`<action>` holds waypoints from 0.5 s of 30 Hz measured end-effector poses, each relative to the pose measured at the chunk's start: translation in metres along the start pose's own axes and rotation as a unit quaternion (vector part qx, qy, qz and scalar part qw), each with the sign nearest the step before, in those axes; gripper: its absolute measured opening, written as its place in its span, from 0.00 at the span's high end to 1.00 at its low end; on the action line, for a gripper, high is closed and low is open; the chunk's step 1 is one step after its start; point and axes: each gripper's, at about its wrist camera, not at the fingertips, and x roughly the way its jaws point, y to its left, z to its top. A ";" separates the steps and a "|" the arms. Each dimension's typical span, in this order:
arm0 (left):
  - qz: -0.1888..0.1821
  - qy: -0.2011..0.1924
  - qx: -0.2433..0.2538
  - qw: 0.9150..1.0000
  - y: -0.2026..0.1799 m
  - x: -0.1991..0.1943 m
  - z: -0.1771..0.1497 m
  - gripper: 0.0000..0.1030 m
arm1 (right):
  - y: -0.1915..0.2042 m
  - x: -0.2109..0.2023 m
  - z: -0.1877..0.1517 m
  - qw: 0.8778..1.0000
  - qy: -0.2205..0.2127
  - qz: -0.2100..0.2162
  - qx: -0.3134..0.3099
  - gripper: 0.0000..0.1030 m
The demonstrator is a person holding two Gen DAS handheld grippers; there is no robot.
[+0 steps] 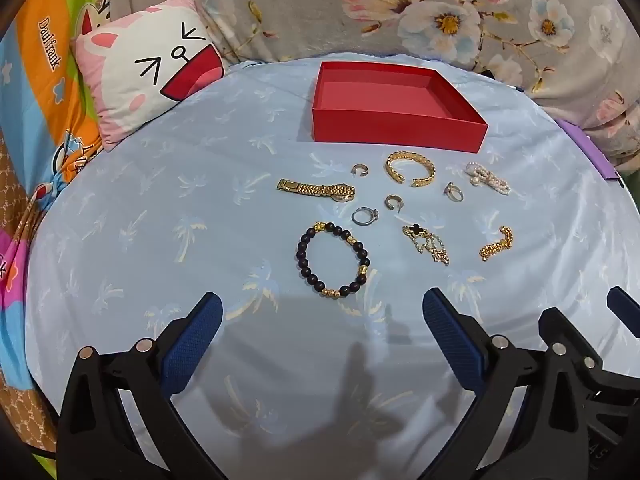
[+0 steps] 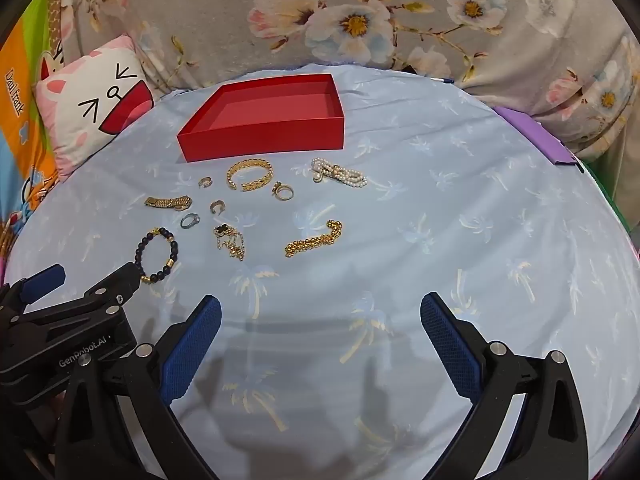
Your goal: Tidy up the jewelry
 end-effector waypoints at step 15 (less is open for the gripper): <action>0.007 -0.005 -0.001 1.000 0.006 -0.004 -0.001 0.05 | -0.002 -0.002 0.001 1.000 -0.002 0.001 0.000 0.05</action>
